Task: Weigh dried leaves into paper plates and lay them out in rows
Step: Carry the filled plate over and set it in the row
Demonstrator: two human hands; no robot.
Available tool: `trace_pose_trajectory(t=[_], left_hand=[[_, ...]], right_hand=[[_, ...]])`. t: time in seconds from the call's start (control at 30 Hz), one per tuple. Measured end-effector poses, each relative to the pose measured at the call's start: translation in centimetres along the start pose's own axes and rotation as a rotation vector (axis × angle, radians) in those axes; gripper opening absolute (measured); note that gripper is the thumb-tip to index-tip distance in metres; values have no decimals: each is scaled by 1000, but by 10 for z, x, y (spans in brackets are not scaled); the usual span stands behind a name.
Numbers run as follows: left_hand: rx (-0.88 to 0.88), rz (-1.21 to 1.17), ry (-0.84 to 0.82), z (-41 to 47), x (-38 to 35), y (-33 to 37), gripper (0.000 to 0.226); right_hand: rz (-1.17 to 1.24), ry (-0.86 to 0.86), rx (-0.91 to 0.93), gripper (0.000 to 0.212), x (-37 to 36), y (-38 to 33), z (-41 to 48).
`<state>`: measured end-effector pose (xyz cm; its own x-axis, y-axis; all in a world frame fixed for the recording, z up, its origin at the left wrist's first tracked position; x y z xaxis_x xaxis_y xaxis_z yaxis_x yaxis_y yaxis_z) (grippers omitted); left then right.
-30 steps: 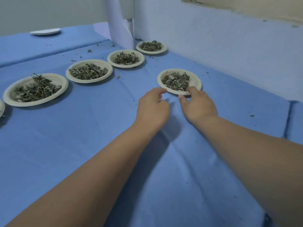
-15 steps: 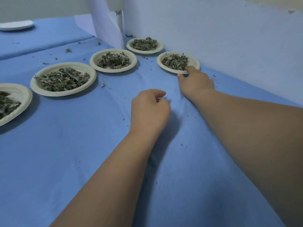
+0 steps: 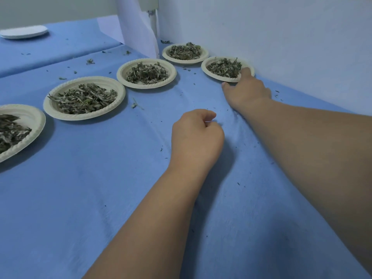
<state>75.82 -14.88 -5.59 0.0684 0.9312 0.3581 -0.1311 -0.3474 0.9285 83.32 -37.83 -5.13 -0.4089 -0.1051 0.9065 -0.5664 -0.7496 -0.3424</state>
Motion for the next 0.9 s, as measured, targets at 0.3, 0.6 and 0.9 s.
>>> trace_pose_trajectory(t=[0.3, 0.6, 0.9], left_hand=[[-209, 309, -19, -18, -8, 25, 24], [-412, 630, -230, -78, -31, 38, 9], [-484, 871, -252, -233, -38, 56, 22]], right_hand=[[-58, -74, 138, 65, 16, 11, -73], [-144, -183, 401, 54, 54, 50, -209], [-220, -256, 370, 63, 147, 137, -343]])
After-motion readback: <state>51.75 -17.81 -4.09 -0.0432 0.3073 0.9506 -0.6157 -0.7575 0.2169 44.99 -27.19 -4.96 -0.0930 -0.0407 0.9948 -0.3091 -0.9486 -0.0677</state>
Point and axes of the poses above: each hand's wrist, its own z-axis towards the middle knuckle, its own x-axis out of the back of the hand, y = z × x, the point moved 7 cm from there along z, towards the middle knuckle, and after that the axes turned 6 degrees about y, right-handed, at the moved point
